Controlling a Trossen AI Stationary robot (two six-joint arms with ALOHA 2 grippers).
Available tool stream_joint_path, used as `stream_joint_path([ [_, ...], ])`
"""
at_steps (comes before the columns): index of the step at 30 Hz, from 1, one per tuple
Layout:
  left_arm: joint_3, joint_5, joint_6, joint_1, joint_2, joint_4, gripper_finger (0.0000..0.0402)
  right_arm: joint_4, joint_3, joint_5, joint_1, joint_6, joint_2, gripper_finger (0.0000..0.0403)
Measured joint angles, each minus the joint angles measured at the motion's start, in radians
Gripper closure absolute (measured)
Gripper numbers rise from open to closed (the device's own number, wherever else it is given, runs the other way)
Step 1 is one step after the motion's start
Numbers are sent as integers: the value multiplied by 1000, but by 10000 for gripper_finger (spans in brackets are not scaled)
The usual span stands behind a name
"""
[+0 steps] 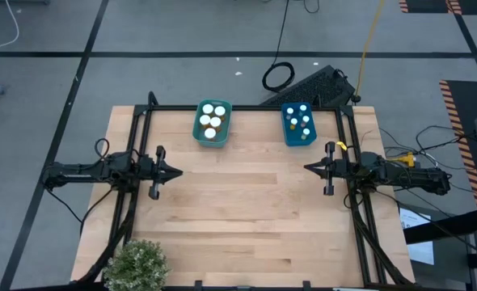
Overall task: Pick and place medicine bottles into bin by pill shape (circle, oval)
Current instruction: Return to Home Position
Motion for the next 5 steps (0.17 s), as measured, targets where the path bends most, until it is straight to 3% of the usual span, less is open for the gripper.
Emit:
stream_joint_path([
  [5, 0, 0, 0, 0, 0, 0, 371, 0, 0, 0, 0, 0, 0, 403],
])
